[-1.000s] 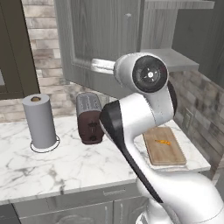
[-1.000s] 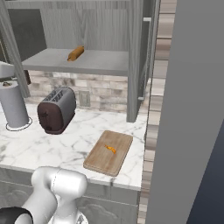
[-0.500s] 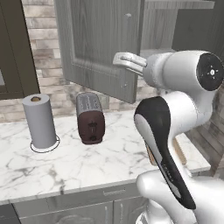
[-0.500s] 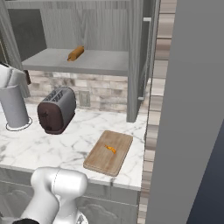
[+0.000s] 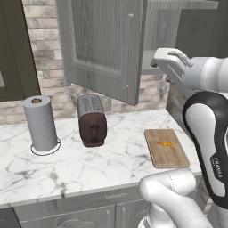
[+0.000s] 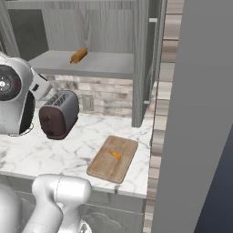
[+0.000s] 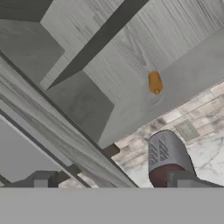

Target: Open the cabinet, retrieve the rolling pin, and place it next to the meat on the cutting board to prepare for tenderizing.

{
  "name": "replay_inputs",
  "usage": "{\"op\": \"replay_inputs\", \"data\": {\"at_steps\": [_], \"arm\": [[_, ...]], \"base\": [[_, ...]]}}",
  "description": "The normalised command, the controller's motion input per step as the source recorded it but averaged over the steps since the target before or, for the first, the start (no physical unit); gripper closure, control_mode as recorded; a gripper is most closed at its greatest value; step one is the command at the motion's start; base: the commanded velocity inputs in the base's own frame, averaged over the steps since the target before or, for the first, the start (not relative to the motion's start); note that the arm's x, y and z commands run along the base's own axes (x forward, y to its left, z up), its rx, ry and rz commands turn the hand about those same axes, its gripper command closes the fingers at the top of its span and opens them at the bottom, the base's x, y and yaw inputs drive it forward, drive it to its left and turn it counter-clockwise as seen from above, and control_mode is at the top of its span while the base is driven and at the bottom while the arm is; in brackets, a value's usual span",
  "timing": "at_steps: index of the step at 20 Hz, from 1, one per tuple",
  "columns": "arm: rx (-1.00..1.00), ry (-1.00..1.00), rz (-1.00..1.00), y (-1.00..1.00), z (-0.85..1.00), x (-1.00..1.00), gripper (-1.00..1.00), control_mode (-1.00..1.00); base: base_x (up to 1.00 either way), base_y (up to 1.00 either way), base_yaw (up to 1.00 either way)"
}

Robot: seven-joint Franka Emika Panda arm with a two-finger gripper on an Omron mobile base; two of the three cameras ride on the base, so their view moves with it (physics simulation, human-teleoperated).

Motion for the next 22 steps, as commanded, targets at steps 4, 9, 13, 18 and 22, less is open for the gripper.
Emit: {"op": "replay_inputs", "data": {"at_steps": [4,9,13,18,22], "arm": [[0.19,0.11,0.1,-0.12,0.0,0.27,-1.0,-1.0],[0.19,0.13,0.12,-0.09,0.0,0.32,-1.0,-1.0],[0.2,0.11,0.11,-0.11,-0.01,0.41,-1.0,-1.0],[0.14,0.11,0.13,0.02,-0.13,0.55,-1.0,-1.0],[0.11,0.12,0.13,0.08,-0.11,0.56,-1.0,-1.0]], "base": [[0.0,0.0,0.0],[0.0,0.0,0.0],[0.0,0.0,0.0],[0.0,0.0,0.0],[0.0,0.0,0.0]]}}
